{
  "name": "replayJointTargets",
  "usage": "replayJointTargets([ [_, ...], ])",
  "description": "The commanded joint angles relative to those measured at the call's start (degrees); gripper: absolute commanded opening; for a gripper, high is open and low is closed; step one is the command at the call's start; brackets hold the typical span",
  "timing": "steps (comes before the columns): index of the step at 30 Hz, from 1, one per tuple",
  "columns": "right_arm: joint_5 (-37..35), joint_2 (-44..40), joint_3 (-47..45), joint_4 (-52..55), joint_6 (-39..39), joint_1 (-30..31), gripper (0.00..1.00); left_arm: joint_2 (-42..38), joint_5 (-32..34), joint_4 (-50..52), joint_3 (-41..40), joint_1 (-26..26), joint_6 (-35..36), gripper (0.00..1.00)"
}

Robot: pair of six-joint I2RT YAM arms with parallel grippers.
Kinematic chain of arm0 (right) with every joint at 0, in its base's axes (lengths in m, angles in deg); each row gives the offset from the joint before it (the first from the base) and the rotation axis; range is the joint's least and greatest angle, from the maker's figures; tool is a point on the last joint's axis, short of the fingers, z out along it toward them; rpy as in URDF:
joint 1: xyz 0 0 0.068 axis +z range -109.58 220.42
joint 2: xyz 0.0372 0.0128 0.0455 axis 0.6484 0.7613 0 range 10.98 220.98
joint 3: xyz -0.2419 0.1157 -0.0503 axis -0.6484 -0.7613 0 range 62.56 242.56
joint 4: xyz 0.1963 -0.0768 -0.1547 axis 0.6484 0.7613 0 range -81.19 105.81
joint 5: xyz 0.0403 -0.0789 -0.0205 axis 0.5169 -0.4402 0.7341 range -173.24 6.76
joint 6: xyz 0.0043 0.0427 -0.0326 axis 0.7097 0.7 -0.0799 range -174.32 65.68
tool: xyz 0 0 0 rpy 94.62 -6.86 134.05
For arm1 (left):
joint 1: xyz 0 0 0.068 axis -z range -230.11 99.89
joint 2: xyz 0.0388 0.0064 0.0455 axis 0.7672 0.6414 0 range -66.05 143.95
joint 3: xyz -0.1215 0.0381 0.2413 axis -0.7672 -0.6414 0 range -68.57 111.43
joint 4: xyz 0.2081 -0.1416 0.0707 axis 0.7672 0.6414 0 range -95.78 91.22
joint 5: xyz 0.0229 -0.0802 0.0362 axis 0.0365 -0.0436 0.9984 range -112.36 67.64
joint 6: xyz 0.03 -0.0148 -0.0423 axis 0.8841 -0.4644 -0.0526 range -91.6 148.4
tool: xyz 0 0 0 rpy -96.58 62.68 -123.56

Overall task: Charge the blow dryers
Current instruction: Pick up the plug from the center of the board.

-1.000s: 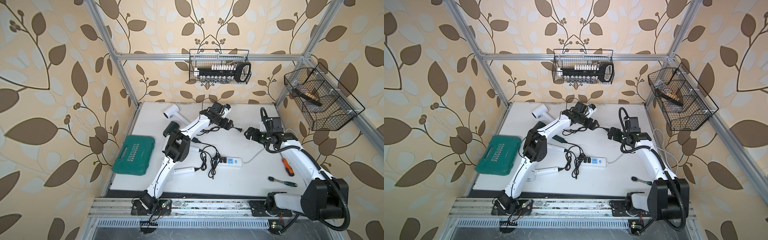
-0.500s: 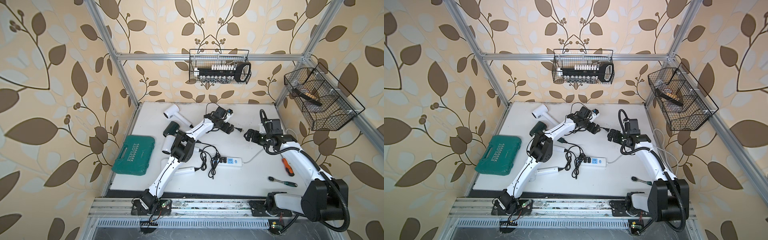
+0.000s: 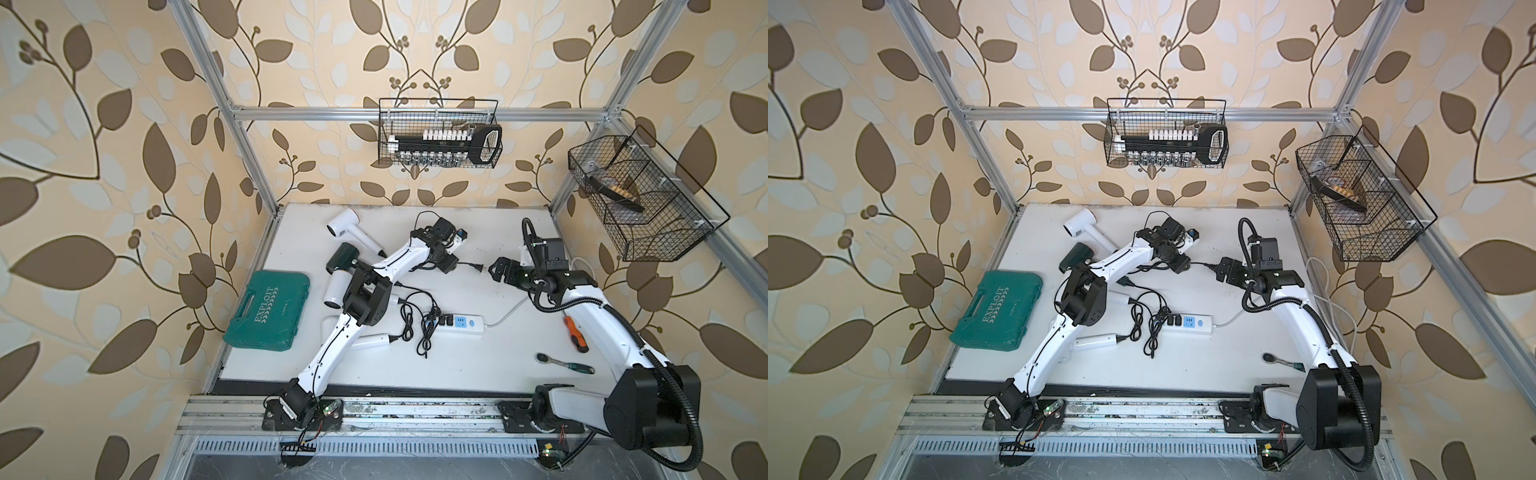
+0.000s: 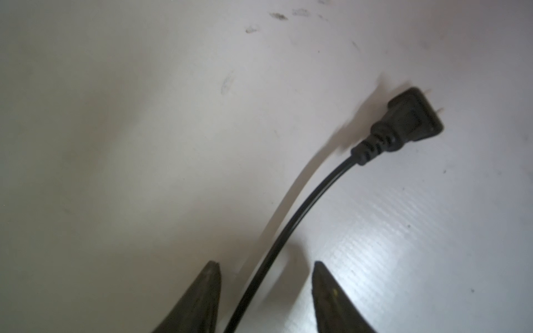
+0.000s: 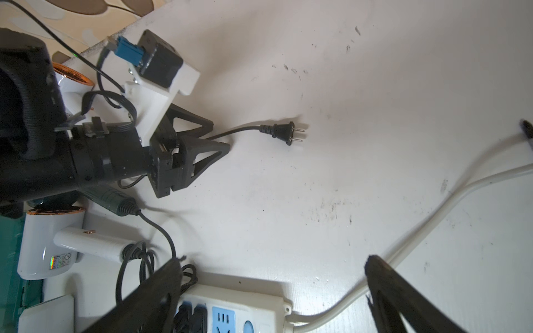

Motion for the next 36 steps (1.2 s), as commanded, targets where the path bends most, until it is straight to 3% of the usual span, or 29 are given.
replayJointTargets([
  [1,-0.04,-1.39,-0.74,0.52,-0.9,0.01,0.98,-2.43,1.45,4.18,-1.4,0.09,2.66,0.32],
  [3,0.17,-1.39,-0.93,0.52,-0.8,0.02,0.98,-2.72,1.97,4.27,-1.92,0.08,3.45,0.2],
  [9,0.49,-1.47,-1.41,0.62,-0.9,0.02,0.98,-3.84,4.09,3.44,-2.01,0.13,4.11,0.0],
  [19,-0.57,-2.66,-1.13,2.09,-1.46,0.02,0.98,-14.36,7.74,-1.96,-7.38,0.11,5.51,0.0],
  [25,-0.42,-2.46,-0.5,3.18,-2.47,0.49,0.98,-20.44,6.96,0.58,-9.14,0.16,9.24,0.0],
  [32,-9.2,-1.68,0.99,4.91,-9.39,9.52,0.94,-29.3,6.08,3.42,-17.67,0.13,16.11,0.0],
  [36,-12.59,-1.9,0.24,2.5,-15.14,14.72,0.89,-35.04,2.43,4.56,-22.05,0.09,18.22,0.0],
])
